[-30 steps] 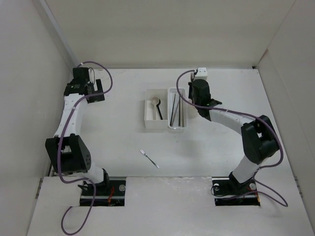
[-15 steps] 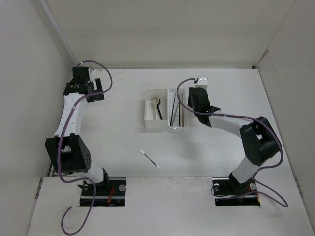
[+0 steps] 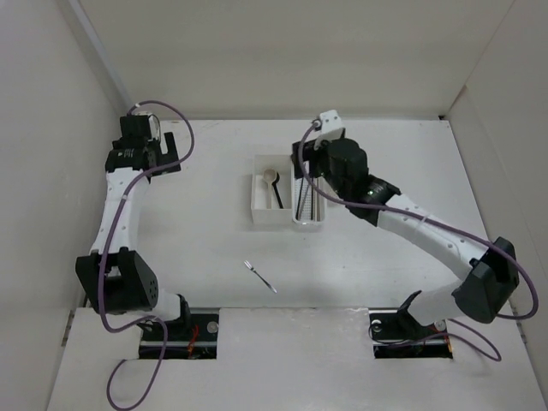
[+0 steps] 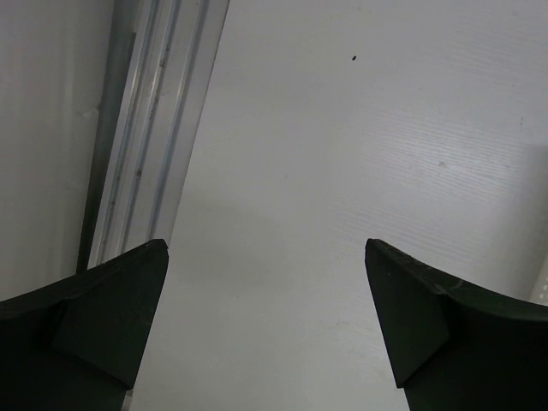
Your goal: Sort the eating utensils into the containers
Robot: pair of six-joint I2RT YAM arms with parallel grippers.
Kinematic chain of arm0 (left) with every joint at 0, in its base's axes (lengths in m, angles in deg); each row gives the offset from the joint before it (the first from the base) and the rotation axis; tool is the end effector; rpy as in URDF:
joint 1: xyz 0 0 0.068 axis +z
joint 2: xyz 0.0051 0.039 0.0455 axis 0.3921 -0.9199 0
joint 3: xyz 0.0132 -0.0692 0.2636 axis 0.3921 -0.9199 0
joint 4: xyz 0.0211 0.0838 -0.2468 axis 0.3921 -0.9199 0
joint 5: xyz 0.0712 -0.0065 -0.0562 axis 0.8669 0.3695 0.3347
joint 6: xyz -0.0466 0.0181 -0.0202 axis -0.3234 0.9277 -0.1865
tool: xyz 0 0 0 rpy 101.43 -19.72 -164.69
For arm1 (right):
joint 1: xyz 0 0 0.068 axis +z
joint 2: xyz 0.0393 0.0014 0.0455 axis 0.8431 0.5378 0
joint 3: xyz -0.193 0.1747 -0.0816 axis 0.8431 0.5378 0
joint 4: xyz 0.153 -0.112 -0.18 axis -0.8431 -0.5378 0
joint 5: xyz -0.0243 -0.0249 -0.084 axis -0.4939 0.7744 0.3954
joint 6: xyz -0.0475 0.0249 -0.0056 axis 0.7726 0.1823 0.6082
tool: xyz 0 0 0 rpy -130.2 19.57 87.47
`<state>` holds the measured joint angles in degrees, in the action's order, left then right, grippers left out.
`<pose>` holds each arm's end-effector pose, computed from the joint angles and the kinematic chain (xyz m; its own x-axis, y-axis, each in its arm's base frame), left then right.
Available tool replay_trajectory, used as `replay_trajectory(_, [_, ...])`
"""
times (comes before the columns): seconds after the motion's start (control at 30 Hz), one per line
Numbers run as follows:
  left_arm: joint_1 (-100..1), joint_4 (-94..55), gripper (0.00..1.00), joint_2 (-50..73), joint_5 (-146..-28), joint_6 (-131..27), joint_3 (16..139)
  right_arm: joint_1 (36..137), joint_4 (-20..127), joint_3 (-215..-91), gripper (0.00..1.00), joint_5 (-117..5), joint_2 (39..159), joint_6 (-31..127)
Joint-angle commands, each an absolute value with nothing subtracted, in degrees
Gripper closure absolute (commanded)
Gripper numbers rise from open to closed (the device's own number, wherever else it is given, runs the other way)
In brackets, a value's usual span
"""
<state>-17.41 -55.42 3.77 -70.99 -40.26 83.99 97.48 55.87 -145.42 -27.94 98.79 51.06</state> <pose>0.3204 0.0365 0.3507 -0.6131 -0.0653 -0.7873 -0.2042 0.9758 0.0781 0.2648 0.2060 0.3588 -0.1653 -0.0583 -0.9845 -0.3270 0.9450 -0.0010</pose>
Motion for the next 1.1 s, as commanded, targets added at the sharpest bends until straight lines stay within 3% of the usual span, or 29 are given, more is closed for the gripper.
replay_trajectory(0.0, [-17.55, -55.46, 0.00, 9.48, -71.64, -40.53, 87.50, 105.08, 39.34, -148.30, 0.11, -42.20, 101.04, 51.69])
replay_trajectory(0.17, [-17.55, -54.15, 0.00, 16.87, -72.86, -40.53, 82.67, 118.88, 33.71, -146.28, 0.11, -43.69, 107.54, 45.79])
replay_trajectory(0.3, [-17.55, -54.14, 0.00, 20.82, -73.57, -40.53, 79.33, 122.93, 30.98, -149.61, 0.20, -43.01, 114.05, 42.72])
replay_trajectory(0.5, [-17.55, -54.14, 0.00, 24.87, -74.10, -40.53, 76.61, 125.50, 28.08, -151.37, 0.30, -42.47, 121.61, 37.79])
replay_trajectory(0.77, [-17.55, -54.14, 0.00, 26.19, -74.63, -40.53, 75.37, 129.18, 31.94, -145.93, 0.32, -43.52, 122.76, 34.09])
replay_trajectory(0.93, [-17.55, -54.14, 0.00, 26.19, -75.68, -40.53, 75.37, 131.56, 29.04, -152.42, 0.33, -41.68, 128.90, 34.09])
replay_trajectory(1.07, [-17.55, -54.14, 0.00, 26.19, -75.68, -40.53, 75.37, 131.56, 28.25, -151.73, 0.40, -38.26, 130.23, 31.11])
